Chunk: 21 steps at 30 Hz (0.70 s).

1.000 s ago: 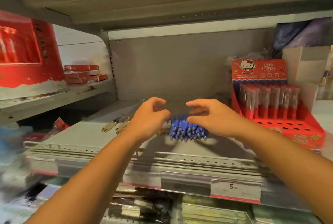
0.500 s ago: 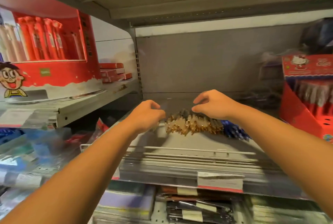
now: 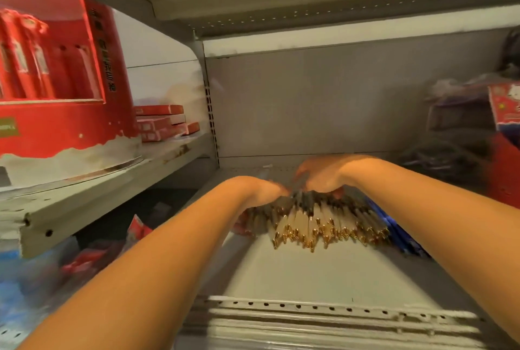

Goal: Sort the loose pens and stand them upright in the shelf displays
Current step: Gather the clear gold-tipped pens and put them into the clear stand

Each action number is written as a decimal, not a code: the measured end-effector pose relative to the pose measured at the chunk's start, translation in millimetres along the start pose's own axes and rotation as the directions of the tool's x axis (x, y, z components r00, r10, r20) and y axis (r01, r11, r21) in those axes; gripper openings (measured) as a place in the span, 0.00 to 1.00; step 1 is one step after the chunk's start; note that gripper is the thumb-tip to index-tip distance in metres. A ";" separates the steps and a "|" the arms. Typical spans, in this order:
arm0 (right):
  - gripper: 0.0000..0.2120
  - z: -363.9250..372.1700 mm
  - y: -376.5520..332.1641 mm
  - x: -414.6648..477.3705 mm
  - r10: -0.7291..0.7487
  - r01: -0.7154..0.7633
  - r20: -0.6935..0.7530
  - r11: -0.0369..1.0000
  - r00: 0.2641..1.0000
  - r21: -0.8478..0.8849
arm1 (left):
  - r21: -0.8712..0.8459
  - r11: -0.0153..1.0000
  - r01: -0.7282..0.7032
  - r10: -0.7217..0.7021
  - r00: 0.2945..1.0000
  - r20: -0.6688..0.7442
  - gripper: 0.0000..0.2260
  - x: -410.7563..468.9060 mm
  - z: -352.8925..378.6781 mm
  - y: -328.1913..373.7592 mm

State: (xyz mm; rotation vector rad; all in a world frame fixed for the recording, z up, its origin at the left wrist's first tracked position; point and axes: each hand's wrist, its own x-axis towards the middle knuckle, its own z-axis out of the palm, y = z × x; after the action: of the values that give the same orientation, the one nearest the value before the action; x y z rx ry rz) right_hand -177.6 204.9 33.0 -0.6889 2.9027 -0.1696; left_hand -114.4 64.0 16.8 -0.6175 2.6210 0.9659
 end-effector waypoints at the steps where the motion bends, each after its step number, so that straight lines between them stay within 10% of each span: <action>1: 0.21 -0.1 -3.1 4.9 0.002 -0.001 0.009 0.999 1.000 -0.032 | -0.014 1.000 -0.002 0.002 1.000 0.018 0.24 2.0 -0.1 3.4; 5: 0.16 0.5 -9.0 13.7 0.022 -0.020 0.025 0.997 0.999 -0.075 | 0.015 0.998 -0.064 0.063 0.998 0.020 0.36 8.6 2.1 9.9; 11: 0.12 0.4 -0.4 7.3 0.118 -0.117 0.001 0.988 0.993 0.102 | 0.203 0.914 -0.350 0.290 0.917 0.274 0.26 -9.6 -3.7 23.6; 21: 0.16 10.4 14.2 -5.0 0.027 -0.020 -0.030 0.976 0.999 0.218 | 0.310 0.858 -0.409 0.351 0.908 0.228 0.20 3.3 -0.4 26.1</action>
State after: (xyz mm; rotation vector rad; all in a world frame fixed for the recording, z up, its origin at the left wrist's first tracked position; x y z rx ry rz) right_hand -177.5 219.0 21.3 -0.6186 2.8622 -0.4925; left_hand -129.9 80.6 30.0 0.0752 2.7160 0.5770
